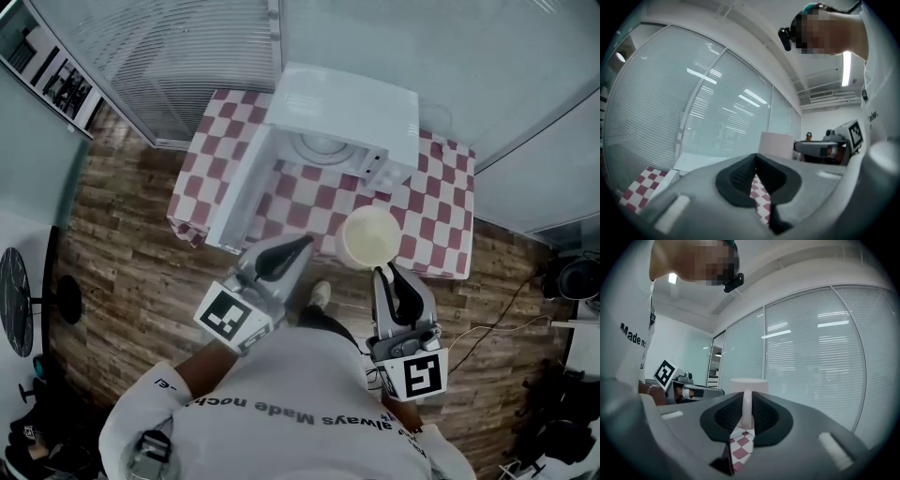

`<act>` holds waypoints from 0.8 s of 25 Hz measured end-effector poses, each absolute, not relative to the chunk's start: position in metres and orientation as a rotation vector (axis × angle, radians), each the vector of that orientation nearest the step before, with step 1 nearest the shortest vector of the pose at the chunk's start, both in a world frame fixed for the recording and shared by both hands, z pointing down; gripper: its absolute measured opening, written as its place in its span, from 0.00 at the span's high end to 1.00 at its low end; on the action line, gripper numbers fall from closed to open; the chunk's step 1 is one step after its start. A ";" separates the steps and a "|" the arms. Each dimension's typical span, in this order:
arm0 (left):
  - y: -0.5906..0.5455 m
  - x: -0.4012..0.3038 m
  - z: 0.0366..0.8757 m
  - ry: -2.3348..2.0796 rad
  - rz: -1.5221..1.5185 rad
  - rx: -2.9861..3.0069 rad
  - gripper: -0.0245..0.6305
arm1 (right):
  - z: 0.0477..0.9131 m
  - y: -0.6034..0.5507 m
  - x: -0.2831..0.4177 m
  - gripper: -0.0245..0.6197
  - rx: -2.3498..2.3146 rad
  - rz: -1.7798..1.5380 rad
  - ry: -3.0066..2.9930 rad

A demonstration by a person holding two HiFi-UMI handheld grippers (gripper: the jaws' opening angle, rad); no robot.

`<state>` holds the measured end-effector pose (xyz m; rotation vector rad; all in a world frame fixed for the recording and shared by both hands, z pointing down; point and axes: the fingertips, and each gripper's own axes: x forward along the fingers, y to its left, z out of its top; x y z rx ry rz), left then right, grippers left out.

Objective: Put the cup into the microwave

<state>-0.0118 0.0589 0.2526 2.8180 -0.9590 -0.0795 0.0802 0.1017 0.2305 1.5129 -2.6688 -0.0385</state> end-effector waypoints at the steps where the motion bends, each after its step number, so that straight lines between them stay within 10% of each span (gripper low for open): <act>1: 0.053 -0.007 0.253 -0.964 -0.080 2.814 0.96 | 0.231 0.095 0.085 0.89 1.511 -0.037 -2.671; 20: -0.029 0.075 0.253 -1.021 -0.070 2.815 0.96 | 0.234 0.014 0.167 0.89 1.446 -0.037 -2.721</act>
